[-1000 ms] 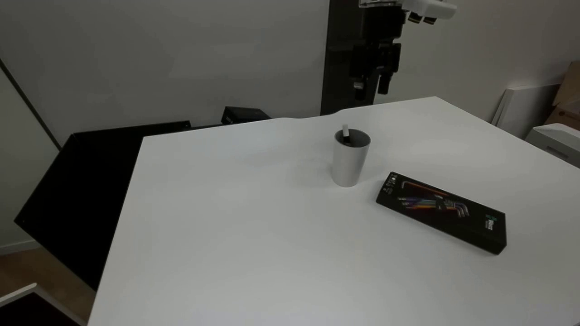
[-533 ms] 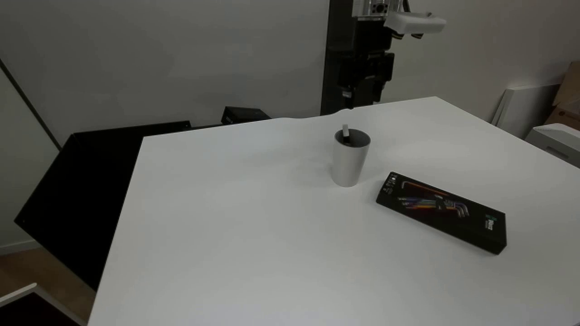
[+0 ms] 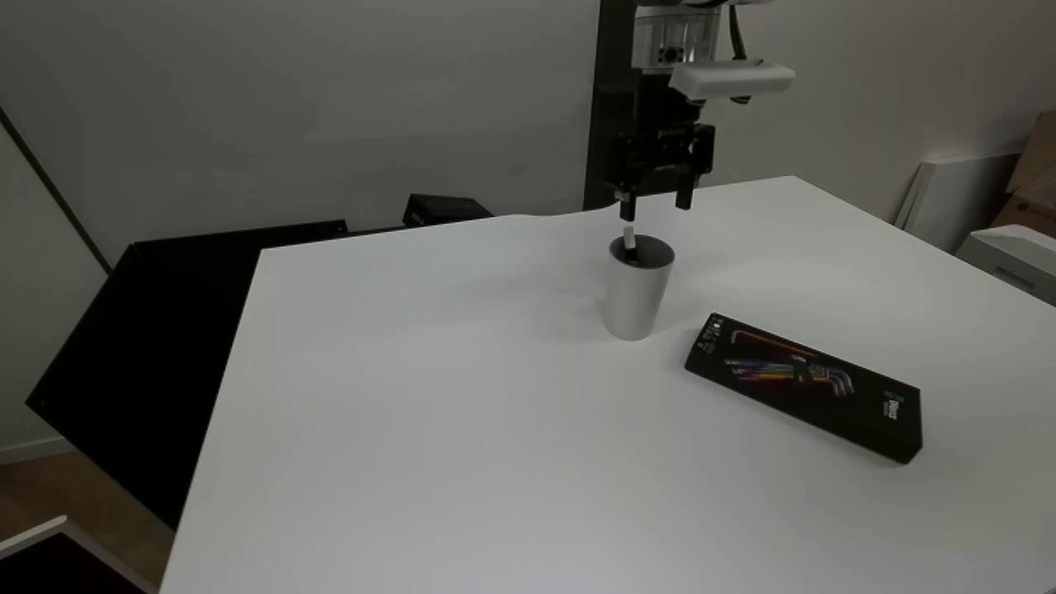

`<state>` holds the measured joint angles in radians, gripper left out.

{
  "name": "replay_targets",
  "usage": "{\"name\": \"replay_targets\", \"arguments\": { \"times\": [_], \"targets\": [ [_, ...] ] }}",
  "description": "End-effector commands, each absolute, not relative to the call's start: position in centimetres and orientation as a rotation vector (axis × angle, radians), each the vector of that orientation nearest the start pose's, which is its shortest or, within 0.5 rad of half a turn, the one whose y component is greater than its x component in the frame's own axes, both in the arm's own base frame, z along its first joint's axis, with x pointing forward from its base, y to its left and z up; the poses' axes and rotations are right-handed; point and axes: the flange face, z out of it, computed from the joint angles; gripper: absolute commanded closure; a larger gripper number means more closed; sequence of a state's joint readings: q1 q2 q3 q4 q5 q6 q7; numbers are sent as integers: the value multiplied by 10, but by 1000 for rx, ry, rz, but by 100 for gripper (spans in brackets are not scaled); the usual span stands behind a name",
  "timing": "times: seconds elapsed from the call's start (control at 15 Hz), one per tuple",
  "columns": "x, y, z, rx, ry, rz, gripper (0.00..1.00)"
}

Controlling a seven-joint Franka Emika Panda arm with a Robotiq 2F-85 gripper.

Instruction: Take the pen out of the mug and place it on the table

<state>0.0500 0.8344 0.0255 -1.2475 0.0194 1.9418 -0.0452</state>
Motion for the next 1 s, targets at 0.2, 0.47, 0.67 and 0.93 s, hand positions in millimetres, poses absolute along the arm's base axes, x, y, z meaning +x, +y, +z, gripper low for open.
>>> {"name": "replay_targets", "arguments": {
  "times": [0.2, 0.47, 0.67, 0.93],
  "targets": [
    [739, 52, 242, -3094, -153, 240, 0],
    [740, 54, 245, -3111, -159, 229, 0],
    [739, 58, 240, -3110, -179, 244, 0],
    [739, 64, 233, -3105, -198, 290, 0]
  ]
}}
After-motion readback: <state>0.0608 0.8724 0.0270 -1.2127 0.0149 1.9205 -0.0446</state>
